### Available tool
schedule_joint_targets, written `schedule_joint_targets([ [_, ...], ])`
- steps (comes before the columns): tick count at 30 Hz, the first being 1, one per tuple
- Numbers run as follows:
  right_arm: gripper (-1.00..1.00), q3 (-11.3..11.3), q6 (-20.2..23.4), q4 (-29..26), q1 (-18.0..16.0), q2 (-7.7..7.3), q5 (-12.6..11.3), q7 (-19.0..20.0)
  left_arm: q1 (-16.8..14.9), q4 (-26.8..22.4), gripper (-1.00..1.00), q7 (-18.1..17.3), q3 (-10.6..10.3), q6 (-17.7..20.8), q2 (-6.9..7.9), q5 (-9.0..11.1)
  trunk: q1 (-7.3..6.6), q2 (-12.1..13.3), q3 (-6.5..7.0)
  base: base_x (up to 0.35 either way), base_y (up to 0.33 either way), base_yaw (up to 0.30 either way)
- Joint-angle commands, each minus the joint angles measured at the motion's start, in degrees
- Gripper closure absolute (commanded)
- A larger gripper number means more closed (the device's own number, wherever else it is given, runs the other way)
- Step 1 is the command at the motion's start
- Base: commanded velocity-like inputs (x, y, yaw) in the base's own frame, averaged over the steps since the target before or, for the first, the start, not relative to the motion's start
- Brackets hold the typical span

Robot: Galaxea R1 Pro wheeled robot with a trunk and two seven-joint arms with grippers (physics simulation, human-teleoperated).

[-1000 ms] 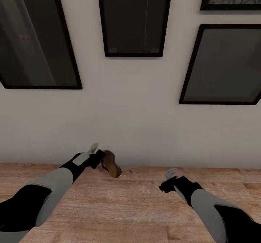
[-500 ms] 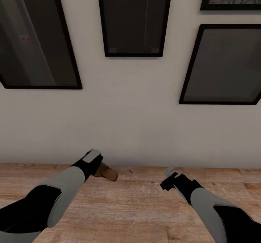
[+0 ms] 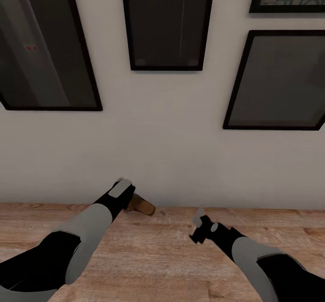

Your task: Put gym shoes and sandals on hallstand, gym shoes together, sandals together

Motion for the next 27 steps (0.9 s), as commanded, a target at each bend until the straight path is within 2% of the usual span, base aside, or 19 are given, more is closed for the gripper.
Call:
schedule_joint_targets([
  [1,-1.0,0.3,-0.2,0.2,0.0,0.03,0.0,0.1,0.0,-0.1,1.0,0.0,0.1,0.0,-0.03,0.1,0.0,0.0,0.0,0.0,0.0,0.0],
  [4,-1.0,0.9,-1.4,0.5,0.0,0.18,0.1,0.2,0.0,-0.2,1.0,0.0,0.8,-0.1,-0.08,1.4,0.0,0.0,0.0,0.0,0.0,0.0],
  [6,-1.0,1.2,-3.0,0.5,0.0,0.38,0.1,0.2,0.0,-0.2,1.0,0.0,1.6,-0.2,-0.1,3.4,0.0,0.0,0.0,0.0,0.0,0.0],
  [10,-1.0,1.4,-5.5,0.1,0.0,0.74,0.1,0.2,0.0,-0.3,1.0,0.2,2.8,-0.4,-0.12,8.8,0.0,0.0,0.0,0.0,0.0,0.0],
  [12,-1.0,1.6,-6.6,-0.9,0.0,0.88,0.1,0.3,0.0,-0.2,1.0,0.3,3.5,-0.5,-0.01,13.0,0.0,0.0,0.0,0.0,0.0,0.0],
  [15,-1.0,1.5,-7.0,-2.4,0.0,0.93,0.1,0.3,0.0,0.0,1.0,0.3,4.1,-0.5,0.25,14.9,0.0,0.0,0.0,0.0,0.0,0.0],
  [16,-1.0,1.5,-7.2,-3.2,0.0,1.11,0.0,0.3,0.0,0.5,1.0,0.4,4.5,-0.4,0.43,16.2,0.0,0.0,0.0,0.0,0.0,0.0],
  [24,-1.0,1.5,-7.5,-4.3,0.0,2.41,-0.1,0.3,0.0,2.1,1.0,2.5,5.1,0.0,1.07,20.6,0.0,0.0,0.0,0.0,0.0,0.0],
  [25,-1.0,1.5,-7.5,-4.3,0.0,2.47,0.0,0.3,0.0,2.2,1.0,2.6,5.1,0.1,1.32,21.0,0.0,0.0,0.0,0.0,0.0,0.0],
  [27,-1.0,1.5,-7.6,-4.4,0.0,2.65,-0.1,0.4,0.0,3.5,1.0,2.8,5.2,0.4,3.02,22.6,0.0,0.0,0.0,0.0,0.0,0.0],
])
